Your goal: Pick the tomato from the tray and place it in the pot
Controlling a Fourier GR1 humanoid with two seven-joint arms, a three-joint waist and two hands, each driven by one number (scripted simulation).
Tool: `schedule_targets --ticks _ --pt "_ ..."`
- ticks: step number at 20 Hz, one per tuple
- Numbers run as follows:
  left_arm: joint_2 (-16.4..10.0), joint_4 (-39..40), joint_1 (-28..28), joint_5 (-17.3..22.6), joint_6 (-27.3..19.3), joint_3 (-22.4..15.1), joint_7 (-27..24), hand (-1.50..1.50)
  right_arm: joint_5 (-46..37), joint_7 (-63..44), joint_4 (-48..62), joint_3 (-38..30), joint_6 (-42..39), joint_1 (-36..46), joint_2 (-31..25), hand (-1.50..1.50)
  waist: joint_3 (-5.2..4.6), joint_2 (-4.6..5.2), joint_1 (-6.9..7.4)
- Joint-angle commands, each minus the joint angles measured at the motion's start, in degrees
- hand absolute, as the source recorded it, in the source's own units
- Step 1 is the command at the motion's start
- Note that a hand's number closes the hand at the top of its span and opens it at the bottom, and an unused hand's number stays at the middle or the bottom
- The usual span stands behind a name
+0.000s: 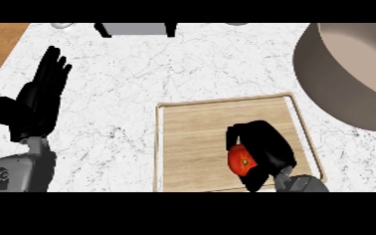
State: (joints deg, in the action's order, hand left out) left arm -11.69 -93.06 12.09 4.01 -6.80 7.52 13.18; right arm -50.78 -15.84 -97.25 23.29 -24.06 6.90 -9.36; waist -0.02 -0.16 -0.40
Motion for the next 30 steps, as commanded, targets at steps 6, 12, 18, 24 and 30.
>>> schedule_targets --ticks 6,12,18,24,30 --pt "0.4 -1.1 1.0 -0.7 -1.3 -0.2 1.8 0.00 -1.6 -5.4 -20.6 -6.9 11.4 -5.2 3.4 1.50 0.06 -0.24 -1.06" --pt "0.0 -0.4 -0.9 0.4 0.0 1.2 -0.6 0.00 -1.0 -8.7 -30.2 -16.5 15.6 -3.7 4.3 1.50 0.01 0.00 -0.20" --pt "1.0 -2.3 -0.3 -0.6 -0.6 -0.7 2.4 0.00 4.8 -12.1 -25.7 -30.4 12.0 8.9 -0.7 1.50 0.00 0.17 0.62" --pt "1.4 -4.4 -0.6 -1.1 -1.3 -0.6 3.2 0.00 16.8 -4.4 -16.6 -42.9 12.7 9.0 -6.0 1.50 0.04 0.15 0.55" --pt "0.0 1.0 1.8 -1.0 0.3 1.1 0.0 0.00 20.6 5.6 -0.7 -47.7 17.3 10.8 -7.8 1.50 0.05 0.33 0.45"
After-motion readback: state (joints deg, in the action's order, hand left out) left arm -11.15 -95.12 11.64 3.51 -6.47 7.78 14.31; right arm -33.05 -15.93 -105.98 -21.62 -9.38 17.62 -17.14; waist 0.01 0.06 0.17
